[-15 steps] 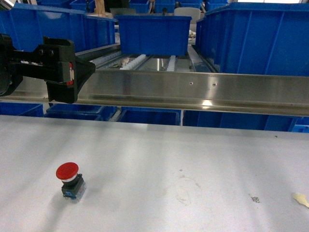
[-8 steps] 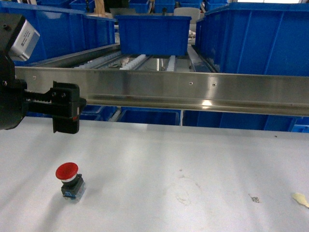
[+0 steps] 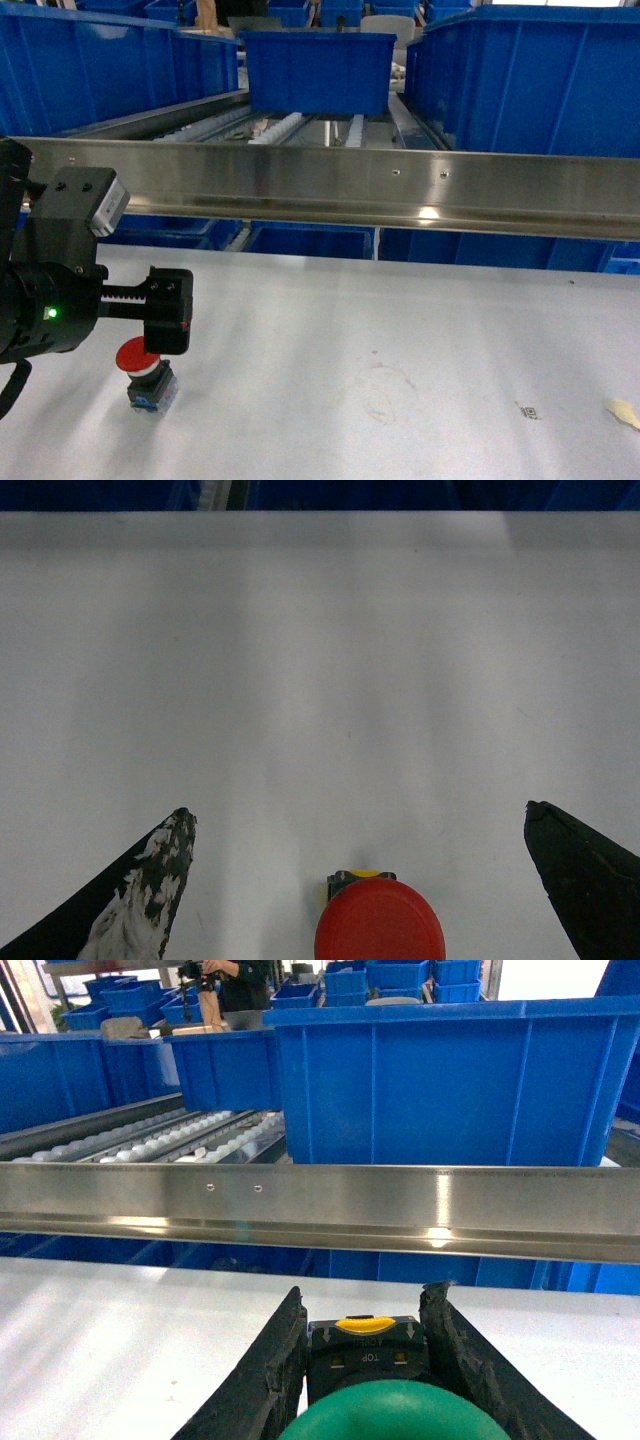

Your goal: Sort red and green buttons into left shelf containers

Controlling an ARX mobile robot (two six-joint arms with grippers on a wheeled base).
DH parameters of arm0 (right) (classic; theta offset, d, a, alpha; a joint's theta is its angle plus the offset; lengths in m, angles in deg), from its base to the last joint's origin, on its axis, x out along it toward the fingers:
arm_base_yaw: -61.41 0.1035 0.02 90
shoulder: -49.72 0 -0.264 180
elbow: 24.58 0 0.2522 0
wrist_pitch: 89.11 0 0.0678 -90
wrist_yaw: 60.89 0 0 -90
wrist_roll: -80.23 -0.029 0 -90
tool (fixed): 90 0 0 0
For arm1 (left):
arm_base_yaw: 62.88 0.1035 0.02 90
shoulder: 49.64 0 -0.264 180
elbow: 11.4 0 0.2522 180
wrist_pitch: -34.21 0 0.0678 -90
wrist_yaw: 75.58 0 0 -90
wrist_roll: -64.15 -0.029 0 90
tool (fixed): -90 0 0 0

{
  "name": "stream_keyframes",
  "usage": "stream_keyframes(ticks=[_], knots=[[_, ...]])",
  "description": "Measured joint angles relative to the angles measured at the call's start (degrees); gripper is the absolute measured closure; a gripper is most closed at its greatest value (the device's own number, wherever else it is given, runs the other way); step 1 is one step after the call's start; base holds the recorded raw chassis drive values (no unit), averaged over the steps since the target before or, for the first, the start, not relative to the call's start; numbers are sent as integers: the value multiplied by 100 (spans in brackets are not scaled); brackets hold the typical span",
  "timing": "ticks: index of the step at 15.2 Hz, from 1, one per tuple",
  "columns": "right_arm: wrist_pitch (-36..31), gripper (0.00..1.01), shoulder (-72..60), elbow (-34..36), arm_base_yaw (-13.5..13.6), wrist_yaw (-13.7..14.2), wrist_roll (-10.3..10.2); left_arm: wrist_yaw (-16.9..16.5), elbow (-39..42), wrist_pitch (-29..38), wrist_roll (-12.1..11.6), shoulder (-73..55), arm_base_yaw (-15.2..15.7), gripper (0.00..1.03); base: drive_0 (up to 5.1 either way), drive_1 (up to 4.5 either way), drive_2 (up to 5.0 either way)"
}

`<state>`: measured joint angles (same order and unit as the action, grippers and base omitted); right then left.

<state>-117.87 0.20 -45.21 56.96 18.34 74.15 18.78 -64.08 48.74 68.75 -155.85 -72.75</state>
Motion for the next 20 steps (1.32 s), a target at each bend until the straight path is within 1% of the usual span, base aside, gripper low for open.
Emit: stream_keyframes(ticks=[1,3,4,6,7,8,12,13,15,16,20], knots=[[2,71,0,0,0,0,0,33,-96,-107,118,-107,-87,5,0,0,0],[0,71,0,0,0,0,0,155,-297,17,177,-553,-240,5,0,0,0],[2,71,0,0,0,0,0,190,-363,-4,258,-761,-269,5,0,0,0],[2,71,0,0,0,0,0,278,-391,-72,404,-992,-234,5,0,0,0],[2,71,0,0,0,0,0,315,-389,63,540,-1056,-227,5,0,0,0],[2,71,0,0,0,0,0,297,-315,155,590,-1359,-223,5,0,0,0],[2,71,0,0,0,0,0,328,-262,378,588,-1366,-98,5,0,0,0],[2,71,0,0,0,0,0,330,-234,442,553,-1375,-72,7,0,0,0],[0,71,0,0,0,0,0,334,-195,481,551,-1386,-68,21,0,0,0],[2,71,0,0,0,0,0,280,-166,595,540,-1419,-68,30,0,0,0],[2,71,0,0,0,0,0,286,-66,660,503,-1451,-101,63,0,0,0]])
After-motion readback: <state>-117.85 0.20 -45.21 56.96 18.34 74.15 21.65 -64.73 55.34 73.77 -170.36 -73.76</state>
